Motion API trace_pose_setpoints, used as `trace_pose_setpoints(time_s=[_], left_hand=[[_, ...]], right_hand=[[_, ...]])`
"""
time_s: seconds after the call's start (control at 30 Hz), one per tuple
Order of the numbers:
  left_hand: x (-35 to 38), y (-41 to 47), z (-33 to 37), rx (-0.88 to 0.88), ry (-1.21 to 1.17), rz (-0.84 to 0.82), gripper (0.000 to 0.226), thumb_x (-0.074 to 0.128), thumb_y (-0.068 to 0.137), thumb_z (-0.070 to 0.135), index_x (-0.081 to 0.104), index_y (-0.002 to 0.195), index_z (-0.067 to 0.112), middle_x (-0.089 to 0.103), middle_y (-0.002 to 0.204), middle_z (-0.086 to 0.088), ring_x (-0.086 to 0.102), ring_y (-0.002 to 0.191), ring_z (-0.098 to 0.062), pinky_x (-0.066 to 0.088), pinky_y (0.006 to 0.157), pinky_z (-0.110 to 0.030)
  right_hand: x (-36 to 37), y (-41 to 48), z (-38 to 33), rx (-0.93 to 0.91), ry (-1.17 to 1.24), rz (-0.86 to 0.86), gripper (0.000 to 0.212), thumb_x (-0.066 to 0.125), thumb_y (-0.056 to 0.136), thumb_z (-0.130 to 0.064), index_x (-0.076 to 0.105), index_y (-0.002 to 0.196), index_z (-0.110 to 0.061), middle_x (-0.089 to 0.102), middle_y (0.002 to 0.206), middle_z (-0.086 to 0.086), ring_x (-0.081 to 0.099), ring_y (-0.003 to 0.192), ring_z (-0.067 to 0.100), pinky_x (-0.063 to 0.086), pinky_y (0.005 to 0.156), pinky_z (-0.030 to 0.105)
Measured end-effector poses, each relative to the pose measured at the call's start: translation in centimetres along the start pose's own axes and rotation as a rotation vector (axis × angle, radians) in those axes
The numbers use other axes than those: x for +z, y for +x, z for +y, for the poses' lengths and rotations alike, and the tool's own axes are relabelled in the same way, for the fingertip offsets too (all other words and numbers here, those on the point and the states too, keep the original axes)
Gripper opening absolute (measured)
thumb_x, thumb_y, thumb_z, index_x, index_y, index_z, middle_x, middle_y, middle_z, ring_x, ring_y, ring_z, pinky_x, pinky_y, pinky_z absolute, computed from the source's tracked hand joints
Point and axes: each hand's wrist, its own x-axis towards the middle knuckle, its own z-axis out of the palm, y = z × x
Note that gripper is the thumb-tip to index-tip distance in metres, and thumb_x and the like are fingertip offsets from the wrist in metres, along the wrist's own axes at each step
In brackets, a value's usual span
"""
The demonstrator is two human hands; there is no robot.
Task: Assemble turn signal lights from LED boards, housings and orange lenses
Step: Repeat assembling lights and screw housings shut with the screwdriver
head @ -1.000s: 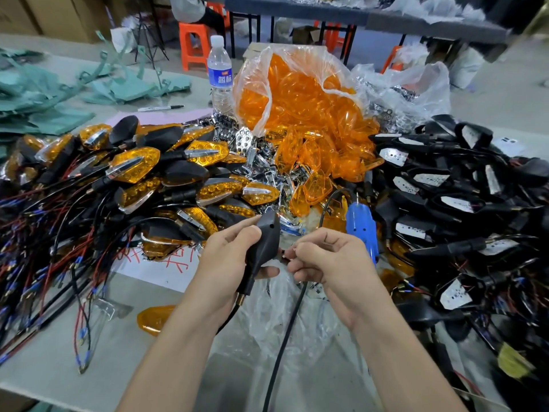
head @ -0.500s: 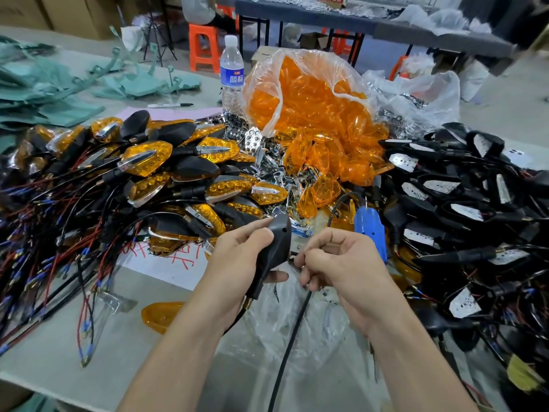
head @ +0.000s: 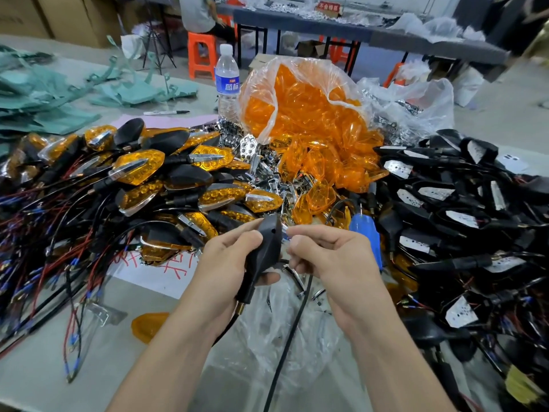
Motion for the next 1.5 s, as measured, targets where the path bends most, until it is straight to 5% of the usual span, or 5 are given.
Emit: trace_pose_setpoints(time_s=[0.9, 1.07, 1.3, 1.43, 1.5], left_hand=[[1.0, -0.9, -0.1, -0.023, 0.025, -0.008, 0.027, 0.056, 0.105, 0.017, 0.076, 0.122, 0.021, 0.080, 0.105, -0.009, 0.077, 0.099, -0.024, 0.062, 0.061, -0.033], [0.9, -1.3, -0.3, -0.078, -0.031, -0.030, 0.035, 0.051, 0.108, 0.021, 0.084, 0.101, 0.032, 0.081, 0.101, -0.009, 0.079, 0.093, -0.021, 0.062, 0.059, -0.030], [1.2, -1.7, 0.1, -0.116, -0.073, -0.014, 0.036, 0.053, 0.107, 0.023, 0.085, 0.093, 0.032, 0.081, 0.095, -0.008, 0.078, 0.079, -0.015, 0.061, 0.055, -0.028], [0.9, -1.4, 0.6, -0.114, -0.135, 0.004, 0.028, 0.052, 0.108, 0.019, 0.079, 0.104, 0.012, 0.080, 0.100, -0.016, 0.080, 0.089, -0.026, 0.061, 0.053, -0.029], [0.5, -1.1, 0.8, -0.088, -0.146, 0.005, 0.024, 0.051, 0.108, 0.018, 0.074, 0.112, 0.012, 0.079, 0.104, -0.017, 0.079, 0.095, -0.030, 0.062, 0.055, -0.030]], right_hand=[[1.0, 2.3, 1.0, -0.026, -0.167, 0.117, 0.018, 0.090, 0.077, -0.013, 0.078, 0.066, -0.021, 0.072, 0.061, 0.001, 0.063, 0.051, 0.005, 0.047, 0.048, 0.015], [0.7, 2.9, 1.0, 0.143, -0.038, 0.004, 0.019, 0.086, 0.082, -0.006, 0.068, 0.085, -0.013, 0.056, 0.061, 0.000, 0.050, 0.042, 0.004, 0.040, 0.042, 0.016], [-0.3, 3.0, 1.2, 0.237, -0.046, -0.202, 0.014, 0.071, 0.097, -0.014, 0.057, 0.096, -0.017, 0.053, 0.055, -0.009, 0.039, 0.050, 0.011, 0.034, 0.058, 0.032], [-1.1, 2.0, 0.0, 0.211, 0.189, 0.078, 0.018, 0.065, 0.098, -0.016, 0.065, 0.081, -0.017, 0.051, 0.058, -0.002, 0.043, 0.052, 0.013, 0.039, 0.055, 0.027], [-3.2, 1.4, -0.9, 0.083, 0.079, 0.290, 0.014, 0.067, 0.095, -0.016, 0.066, 0.080, -0.016, 0.058, 0.059, -0.001, 0.049, 0.050, 0.012, 0.041, 0.052, 0.024]])
